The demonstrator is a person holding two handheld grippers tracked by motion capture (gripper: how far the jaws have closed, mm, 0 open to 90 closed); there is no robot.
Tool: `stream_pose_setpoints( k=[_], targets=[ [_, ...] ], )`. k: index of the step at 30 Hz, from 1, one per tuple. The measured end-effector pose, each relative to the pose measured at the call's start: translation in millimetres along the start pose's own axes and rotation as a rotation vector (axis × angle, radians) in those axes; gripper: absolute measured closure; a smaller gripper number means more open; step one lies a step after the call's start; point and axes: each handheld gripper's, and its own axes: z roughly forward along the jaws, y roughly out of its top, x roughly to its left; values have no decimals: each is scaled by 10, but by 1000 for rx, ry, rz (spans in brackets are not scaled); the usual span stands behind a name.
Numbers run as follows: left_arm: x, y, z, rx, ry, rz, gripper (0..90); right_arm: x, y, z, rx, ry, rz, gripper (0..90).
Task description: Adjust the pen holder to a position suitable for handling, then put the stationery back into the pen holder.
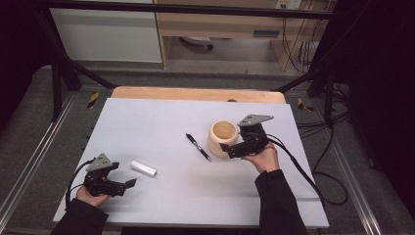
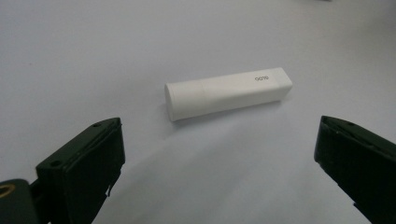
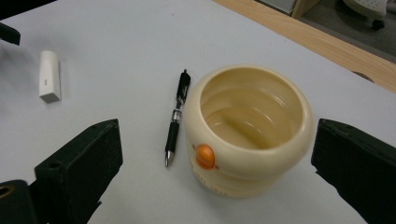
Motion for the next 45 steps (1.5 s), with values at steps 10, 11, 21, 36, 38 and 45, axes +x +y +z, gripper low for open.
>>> stream_pose_setpoints(
  k=[10,11,21,36,38,45],
  targets=[
    [-3,-4,4,0,5,-5,21,-92,-375,-194,8,-24,45,17],
    [-3,-4,4,1,6,-4,21,-101,-411,-205,8,-26,46,16],
    [1,-9,4,4,7,-5,20,-223,-759,-285,55,-21,119,21],
    [-1,-7,9,9,1,6,21,-508,-1104,-339,76,-77,179,41],
    [-6,-5,11,11,0,9,21,-556,-1133,-338,79,-80,197,38],
    [-6,-3,14,10,-3,7,20,-675,-1212,-290,92,-119,226,72]
  ],
)
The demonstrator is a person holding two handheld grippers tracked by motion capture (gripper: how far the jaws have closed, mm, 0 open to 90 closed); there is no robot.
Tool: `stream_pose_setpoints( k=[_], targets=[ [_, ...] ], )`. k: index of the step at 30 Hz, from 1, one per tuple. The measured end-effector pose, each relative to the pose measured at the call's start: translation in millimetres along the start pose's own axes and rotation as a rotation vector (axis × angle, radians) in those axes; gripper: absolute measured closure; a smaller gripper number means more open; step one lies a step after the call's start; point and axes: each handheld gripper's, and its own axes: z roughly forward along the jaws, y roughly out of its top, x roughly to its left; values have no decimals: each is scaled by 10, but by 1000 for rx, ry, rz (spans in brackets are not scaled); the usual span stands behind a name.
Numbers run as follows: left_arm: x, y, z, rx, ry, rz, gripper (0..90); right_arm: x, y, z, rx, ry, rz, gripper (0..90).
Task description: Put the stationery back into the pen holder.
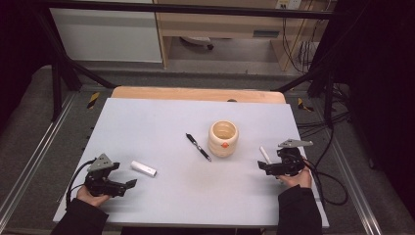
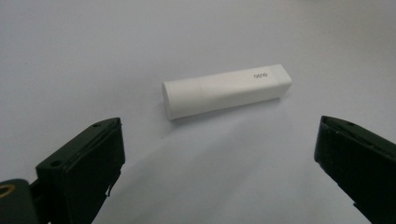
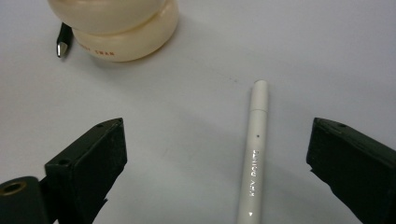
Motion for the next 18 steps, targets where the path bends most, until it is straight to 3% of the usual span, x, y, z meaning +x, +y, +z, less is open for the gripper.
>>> stream_pose_setpoints(
  k=[9,18],
  targets=[
    [1,-1,-11,-5,0,-3,20,-86,0,98,43,-18,-9,220],
    [-3,5,-11,-7,4,-2,20,-136,-36,91,67,-32,-23,437]
  ],
)
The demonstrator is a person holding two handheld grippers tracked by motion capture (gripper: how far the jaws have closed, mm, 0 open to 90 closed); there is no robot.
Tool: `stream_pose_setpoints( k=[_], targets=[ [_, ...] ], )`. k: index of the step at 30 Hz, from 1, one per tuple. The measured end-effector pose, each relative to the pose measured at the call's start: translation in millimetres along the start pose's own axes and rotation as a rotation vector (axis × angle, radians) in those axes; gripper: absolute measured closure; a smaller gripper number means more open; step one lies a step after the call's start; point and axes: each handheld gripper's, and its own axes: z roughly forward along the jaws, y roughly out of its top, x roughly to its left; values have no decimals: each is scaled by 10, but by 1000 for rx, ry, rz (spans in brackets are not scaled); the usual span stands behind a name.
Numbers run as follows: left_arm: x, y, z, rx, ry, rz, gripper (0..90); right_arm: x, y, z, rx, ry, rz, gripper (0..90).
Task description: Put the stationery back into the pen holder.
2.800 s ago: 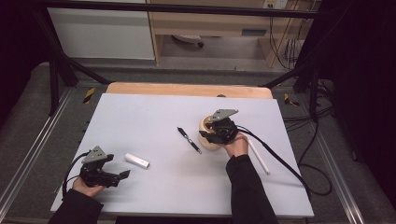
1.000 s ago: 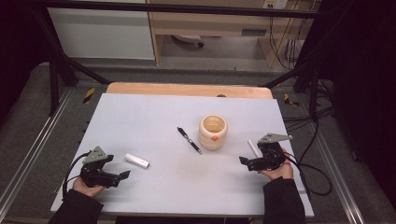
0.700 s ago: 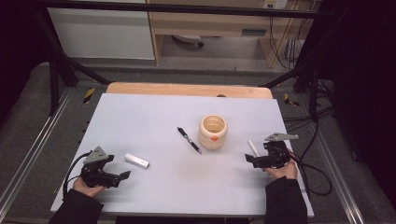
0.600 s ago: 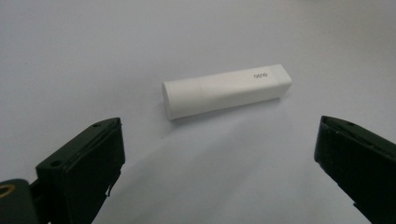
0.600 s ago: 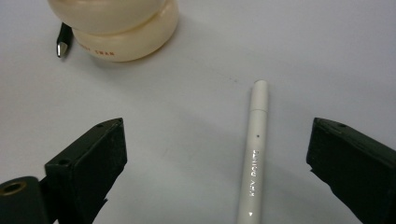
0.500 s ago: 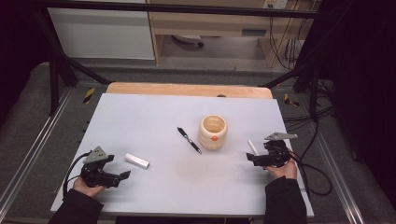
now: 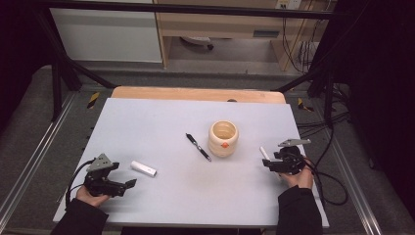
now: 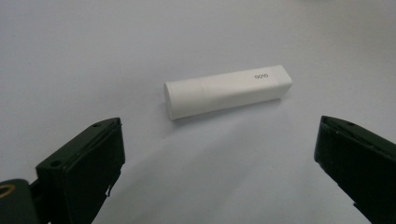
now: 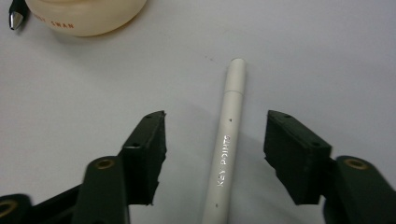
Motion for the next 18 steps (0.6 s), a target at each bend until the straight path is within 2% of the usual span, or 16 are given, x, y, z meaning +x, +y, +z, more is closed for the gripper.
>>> stream_pose_setpoints(
  k=[6,12,18],
  targets=[
    [5,1,10,4,-2,-5,20,20,10,32,28,12,11,528],
    [3,-1,7,2,0,-4,21,25,90,35,47,-13,7,609],
    [2,-2,5,1,0,-3,21,-17,149,83,67,-19,25,675]
  ],
)
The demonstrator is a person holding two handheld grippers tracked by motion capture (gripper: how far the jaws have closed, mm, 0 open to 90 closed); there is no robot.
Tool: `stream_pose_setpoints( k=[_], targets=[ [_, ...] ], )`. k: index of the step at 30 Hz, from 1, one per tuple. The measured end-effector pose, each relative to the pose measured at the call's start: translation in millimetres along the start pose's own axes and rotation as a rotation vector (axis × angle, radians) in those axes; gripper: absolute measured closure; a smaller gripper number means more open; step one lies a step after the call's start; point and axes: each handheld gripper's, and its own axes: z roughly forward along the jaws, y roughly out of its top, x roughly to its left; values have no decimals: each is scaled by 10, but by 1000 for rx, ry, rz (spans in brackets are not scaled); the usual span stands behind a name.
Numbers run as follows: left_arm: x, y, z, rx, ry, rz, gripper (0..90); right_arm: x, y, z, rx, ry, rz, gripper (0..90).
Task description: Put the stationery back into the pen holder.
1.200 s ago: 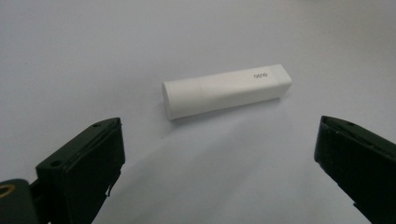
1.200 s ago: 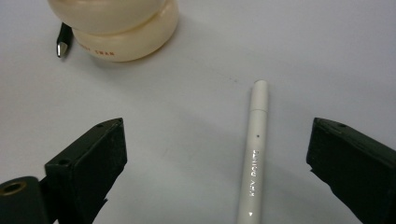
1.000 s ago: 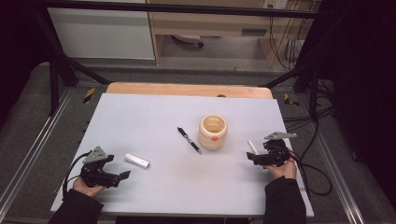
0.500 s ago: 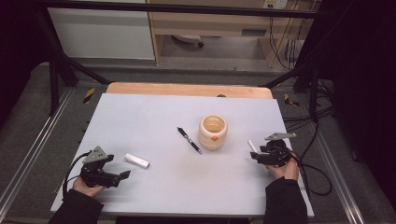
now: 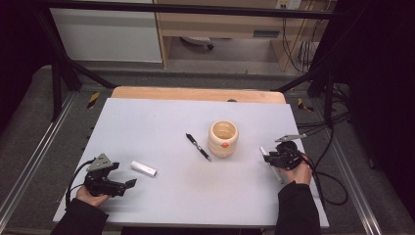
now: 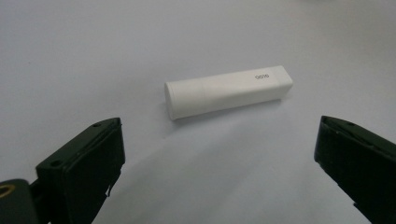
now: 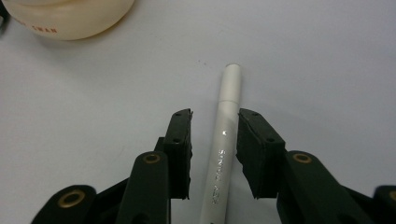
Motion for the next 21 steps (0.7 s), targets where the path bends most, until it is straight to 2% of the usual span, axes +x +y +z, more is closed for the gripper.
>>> stream_pose_setpoints(
  k=[7,21],
  targets=[
    [2,0,1,1,2,-1,21,-17,-2,55,21,4,-4,727],
    [1,4,-1,2,0,3,20,-51,-14,117,37,4,-3,762]
  ],
)
